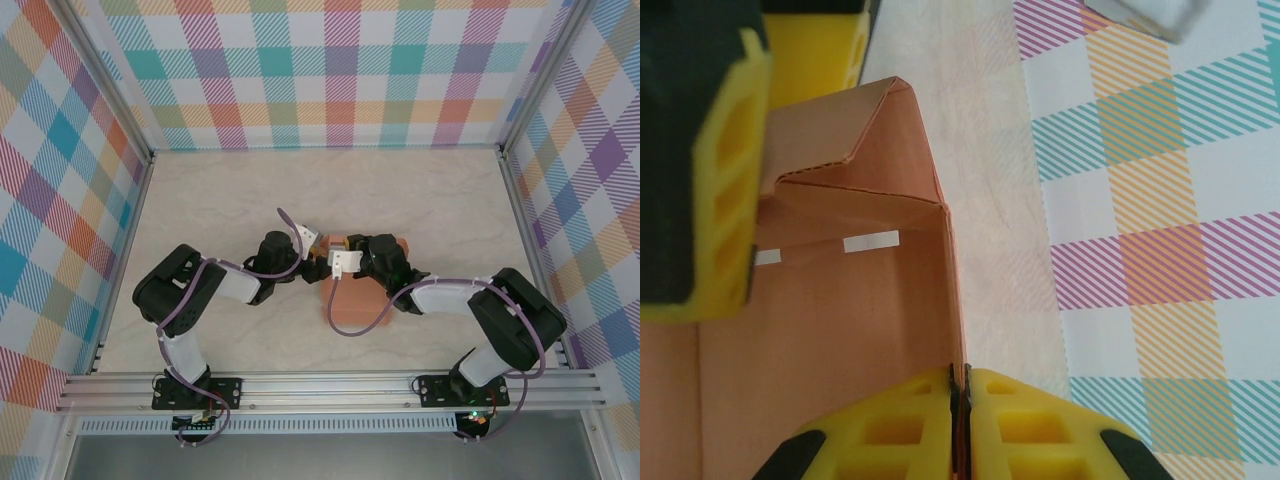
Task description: Fold the paper box
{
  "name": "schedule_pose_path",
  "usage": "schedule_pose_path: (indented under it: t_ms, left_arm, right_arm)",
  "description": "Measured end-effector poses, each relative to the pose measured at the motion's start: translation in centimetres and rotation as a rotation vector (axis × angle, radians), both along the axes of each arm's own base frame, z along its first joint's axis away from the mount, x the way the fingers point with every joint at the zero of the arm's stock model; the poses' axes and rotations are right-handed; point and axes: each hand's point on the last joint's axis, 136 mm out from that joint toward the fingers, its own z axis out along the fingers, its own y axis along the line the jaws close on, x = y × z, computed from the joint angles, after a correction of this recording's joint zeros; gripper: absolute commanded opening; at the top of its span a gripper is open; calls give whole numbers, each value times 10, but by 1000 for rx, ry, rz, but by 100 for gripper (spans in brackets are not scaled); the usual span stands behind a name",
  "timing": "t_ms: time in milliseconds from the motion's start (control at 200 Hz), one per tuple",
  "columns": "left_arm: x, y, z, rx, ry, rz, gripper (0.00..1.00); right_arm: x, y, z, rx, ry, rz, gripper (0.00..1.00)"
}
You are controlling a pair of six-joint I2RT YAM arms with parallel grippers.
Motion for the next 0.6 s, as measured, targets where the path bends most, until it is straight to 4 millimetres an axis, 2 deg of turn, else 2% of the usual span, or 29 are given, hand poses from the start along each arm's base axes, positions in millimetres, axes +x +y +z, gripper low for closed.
schedule_pose_path:
  t_ms: [170, 200, 245, 310, 400, 600]
  left_arm:
    - [-3, -2, 1, -2, -2, -20, 57]
    - [-3, -2, 2, -3, -4, -22, 53]
    - [-4, -2, 4, -1, -7, -25, 53]
    - [-6, 0, 4, 7, 1, -27, 57]
    - [-12, 2, 9, 20, -3, -39, 70]
    - [-20, 14, 19, 5, -16, -35, 72]
  right_arm:
    - [3, 1, -4, -8, -3, -14, 10]
    - [5, 0, -6, -13, -2, -19, 10]
    - [6, 0, -9, -19, -2, -27, 10]
    - [7, 0, -10, -24, -8, -25, 10]
    - [8, 1, -12, -37, -19, -21, 9]
    - [12, 3, -10, -48, -54, -10, 9]
